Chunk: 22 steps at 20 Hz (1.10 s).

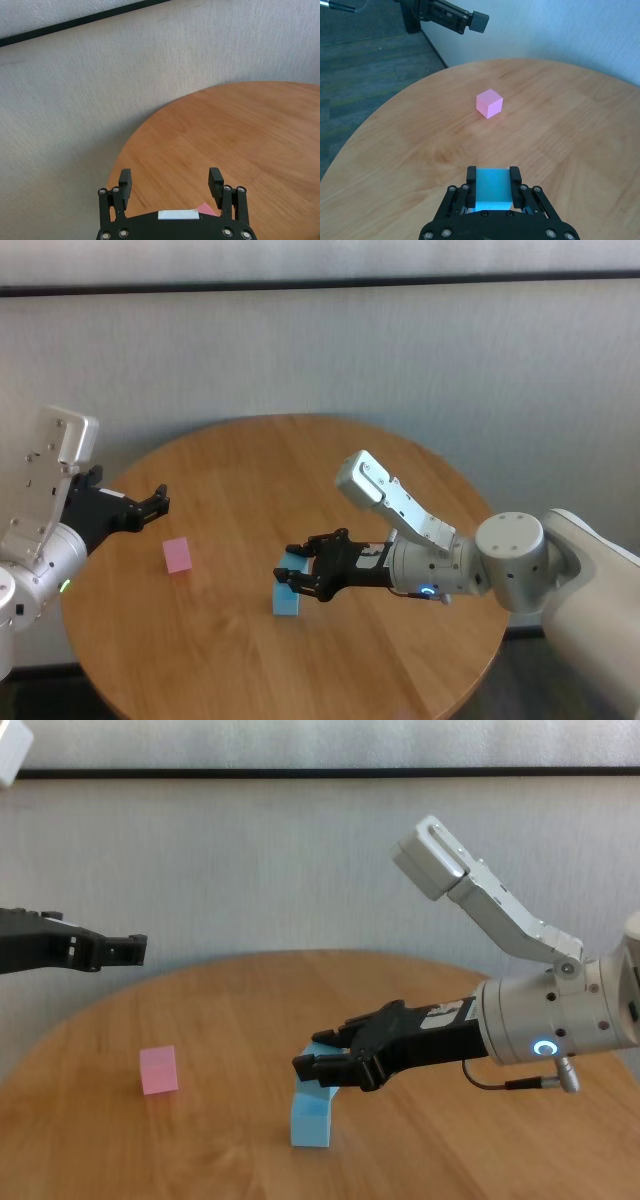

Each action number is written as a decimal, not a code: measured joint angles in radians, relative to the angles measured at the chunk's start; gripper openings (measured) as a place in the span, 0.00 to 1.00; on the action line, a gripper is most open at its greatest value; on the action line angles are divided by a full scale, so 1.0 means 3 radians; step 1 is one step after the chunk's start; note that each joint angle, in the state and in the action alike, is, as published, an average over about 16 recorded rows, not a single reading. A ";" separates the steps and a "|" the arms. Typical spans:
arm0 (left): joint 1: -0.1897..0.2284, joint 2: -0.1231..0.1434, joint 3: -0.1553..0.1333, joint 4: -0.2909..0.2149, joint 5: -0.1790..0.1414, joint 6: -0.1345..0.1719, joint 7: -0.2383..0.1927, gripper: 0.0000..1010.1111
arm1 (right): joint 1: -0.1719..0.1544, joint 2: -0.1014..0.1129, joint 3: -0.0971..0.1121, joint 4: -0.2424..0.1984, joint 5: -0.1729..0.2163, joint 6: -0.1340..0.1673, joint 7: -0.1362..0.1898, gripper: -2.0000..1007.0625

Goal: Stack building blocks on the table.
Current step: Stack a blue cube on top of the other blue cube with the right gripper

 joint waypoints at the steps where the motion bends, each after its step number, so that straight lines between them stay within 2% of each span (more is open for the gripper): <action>1: 0.0000 0.0000 0.0000 0.0000 0.0000 0.0000 0.0000 0.99 | 0.0004 -0.0005 -0.0004 0.0008 0.0001 0.0001 0.0004 0.37; 11: 0.0000 0.0000 0.0000 0.0000 0.0000 0.0000 0.0000 0.99 | 0.0030 -0.0031 -0.0042 0.0055 -0.0008 0.0002 0.0027 0.37; 22: 0.0000 0.0000 0.0000 0.0000 0.0000 0.0000 0.0000 0.99 | 0.0078 -0.0065 -0.0093 0.0132 -0.0076 -0.0022 0.0040 0.37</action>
